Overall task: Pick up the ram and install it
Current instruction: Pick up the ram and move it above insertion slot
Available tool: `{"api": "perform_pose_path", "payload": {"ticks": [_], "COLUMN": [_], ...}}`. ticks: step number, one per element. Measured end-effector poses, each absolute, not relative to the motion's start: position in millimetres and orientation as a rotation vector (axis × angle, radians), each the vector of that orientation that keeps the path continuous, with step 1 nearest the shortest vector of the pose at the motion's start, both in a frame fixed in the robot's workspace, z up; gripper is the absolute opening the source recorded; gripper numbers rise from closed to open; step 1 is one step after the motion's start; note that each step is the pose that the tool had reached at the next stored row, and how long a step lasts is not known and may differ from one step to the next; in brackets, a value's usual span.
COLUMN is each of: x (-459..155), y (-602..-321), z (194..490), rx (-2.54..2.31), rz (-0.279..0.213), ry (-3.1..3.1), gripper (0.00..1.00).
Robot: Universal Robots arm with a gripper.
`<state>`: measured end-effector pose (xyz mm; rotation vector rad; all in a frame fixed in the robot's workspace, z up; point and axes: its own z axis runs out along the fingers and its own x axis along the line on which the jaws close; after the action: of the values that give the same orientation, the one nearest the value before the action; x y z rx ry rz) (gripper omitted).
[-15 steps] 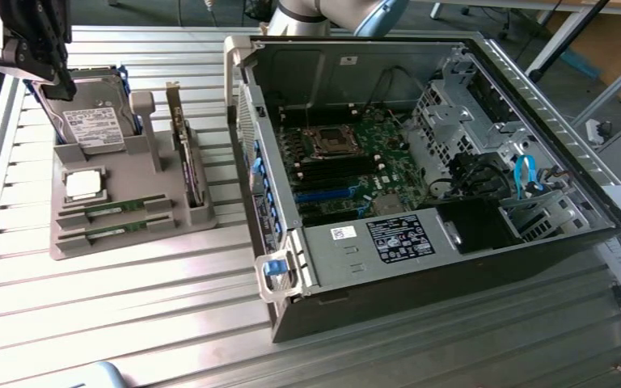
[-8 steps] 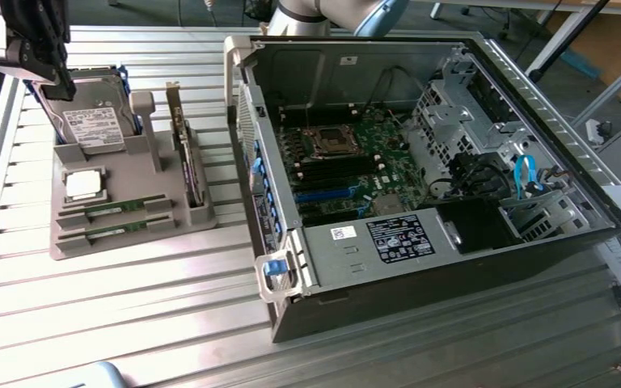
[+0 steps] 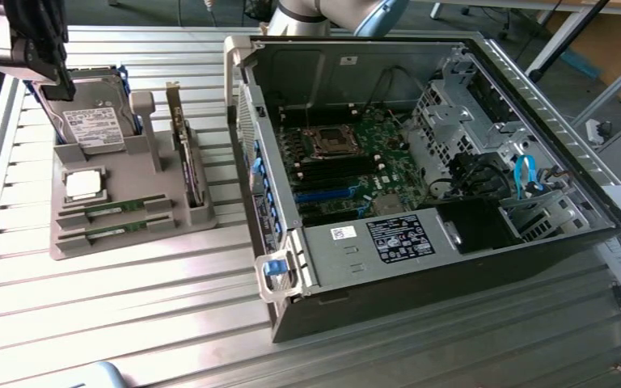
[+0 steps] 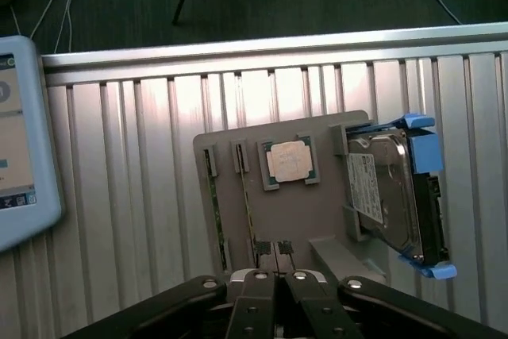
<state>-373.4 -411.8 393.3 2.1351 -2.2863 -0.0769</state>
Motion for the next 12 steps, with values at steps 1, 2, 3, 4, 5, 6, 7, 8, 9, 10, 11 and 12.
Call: {"api": "perform_pose_path", "payload": {"ticks": [1, 2, 3, 4, 5, 6, 7, 8, 9, 10, 11, 12], "x": [-373.5, -373.4, -373.4, -373.4, -373.4, -373.4, -373.4, -373.4, -373.5, -373.6, -373.7, -373.7], "y": [-411.9, -411.9, -411.9, -411.9, -411.9, -411.9, -411.9, -411.9, -411.9, -411.9, -411.9, -411.9], "z": [393.3, 393.3, 393.3, 393.3, 393.3, 393.3, 393.3, 393.4, 393.4, 393.4, 393.3, 393.3], "rx": [2.140, 2.142, 2.142, 2.142, 2.142, 2.142, 2.142, 2.143, 2.144, 2.145, 2.146, 2.146], "rz": [-0.077, -0.077, -0.077, -0.077, -0.077, -0.077, -0.077, -0.075, -0.074, -0.072, -0.071, -0.070], "ry": [-2.281, -2.280, -2.280, -2.280, -2.280, -2.280, -2.280, -2.280, -2.281, -2.281, -2.282, -2.283], "gripper": [0.11, 0.11, 0.11, 0.11, 0.11, 0.11, 0.11, 0.11, 0.11, 0.11, 0.11, 0.11]}}
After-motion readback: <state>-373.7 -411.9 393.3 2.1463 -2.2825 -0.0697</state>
